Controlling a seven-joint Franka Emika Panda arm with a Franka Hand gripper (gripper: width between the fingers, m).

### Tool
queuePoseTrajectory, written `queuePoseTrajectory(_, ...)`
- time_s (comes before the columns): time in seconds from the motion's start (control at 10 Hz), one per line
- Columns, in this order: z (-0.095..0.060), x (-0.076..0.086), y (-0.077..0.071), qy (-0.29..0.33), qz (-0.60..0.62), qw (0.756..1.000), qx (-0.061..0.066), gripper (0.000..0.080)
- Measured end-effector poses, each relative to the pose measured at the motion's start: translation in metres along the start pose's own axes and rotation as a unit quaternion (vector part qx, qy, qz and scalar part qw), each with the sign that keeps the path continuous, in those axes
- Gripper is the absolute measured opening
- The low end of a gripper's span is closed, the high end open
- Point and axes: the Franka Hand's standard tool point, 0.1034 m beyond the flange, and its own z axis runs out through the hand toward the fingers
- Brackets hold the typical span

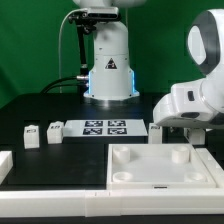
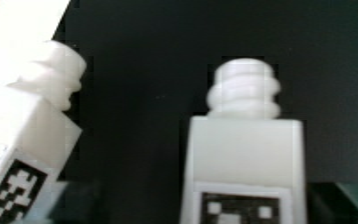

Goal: Assemble one leg

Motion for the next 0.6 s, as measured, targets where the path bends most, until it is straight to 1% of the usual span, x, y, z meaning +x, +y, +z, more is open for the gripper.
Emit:
queuePoseTrajectory(0.1, -0.0001, 0.0002, 0.0001, 0.000, 0.000, 1.000, 0.000, 0.0361)
queuePoseTrajectory(0.2, -0.0002, 0.0002, 0.0003, 0.000, 0.000, 1.000, 0.000, 0.0285)
queuePoseTrajectory(0.6, -0.0002, 0.0004, 0.0009, 0.000, 0.001, 1.000, 0.001, 0.0285)
